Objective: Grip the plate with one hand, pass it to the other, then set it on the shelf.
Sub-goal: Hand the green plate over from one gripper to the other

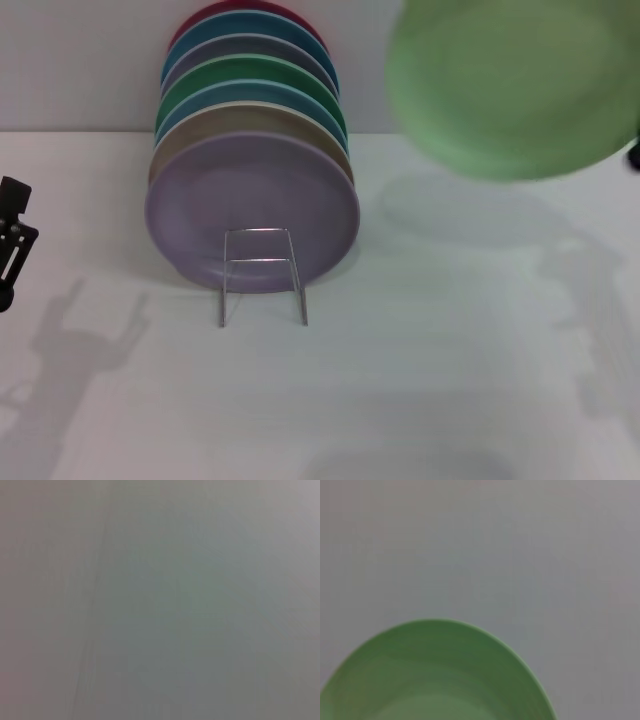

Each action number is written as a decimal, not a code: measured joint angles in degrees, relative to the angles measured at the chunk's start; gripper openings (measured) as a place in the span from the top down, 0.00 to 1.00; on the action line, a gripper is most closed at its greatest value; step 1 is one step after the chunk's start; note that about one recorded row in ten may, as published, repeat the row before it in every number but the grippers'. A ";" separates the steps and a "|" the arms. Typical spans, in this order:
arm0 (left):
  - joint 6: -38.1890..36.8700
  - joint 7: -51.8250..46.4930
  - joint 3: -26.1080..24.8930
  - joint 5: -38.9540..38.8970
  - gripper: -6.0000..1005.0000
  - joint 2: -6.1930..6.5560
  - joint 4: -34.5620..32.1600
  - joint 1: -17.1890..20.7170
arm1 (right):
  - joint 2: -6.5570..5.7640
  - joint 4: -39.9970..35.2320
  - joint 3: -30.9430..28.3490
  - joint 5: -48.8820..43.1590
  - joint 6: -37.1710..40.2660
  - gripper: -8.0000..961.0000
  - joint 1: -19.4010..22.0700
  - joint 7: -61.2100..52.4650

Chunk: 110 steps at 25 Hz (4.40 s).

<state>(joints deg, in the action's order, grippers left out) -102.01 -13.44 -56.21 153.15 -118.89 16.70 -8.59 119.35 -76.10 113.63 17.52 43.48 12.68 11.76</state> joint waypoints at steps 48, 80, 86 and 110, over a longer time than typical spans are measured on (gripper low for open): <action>4.16 6.02 18.11 -0.05 0.16 -0.04 3.47 2.82 | 0.43 13.51 0.95 -22.02 8.88 0.97 -0.85 -20.87; 19.51 9.06 21.63 0.04 0.16 0.71 10.26 0.06 | 0.17 16.12 26.85 15.92 19.38 0.97 0.18 15.90; 20.77 9.06 21.65 0.51 0.16 0.72 11.13 -0.06 | 0.17 16.64 27.91 16.05 19.75 0.97 0.27 18.61; 28.74 9.05 20.97 2.43 0.16 0.95 15.00 -0.11 | -0.17 19.60 33.90 21.86 24.60 0.97 0.32 23.18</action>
<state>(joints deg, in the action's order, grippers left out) -73.27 -4.39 -35.24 155.58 -117.95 31.70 -8.70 119.18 -56.50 147.53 39.38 68.09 13.00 34.94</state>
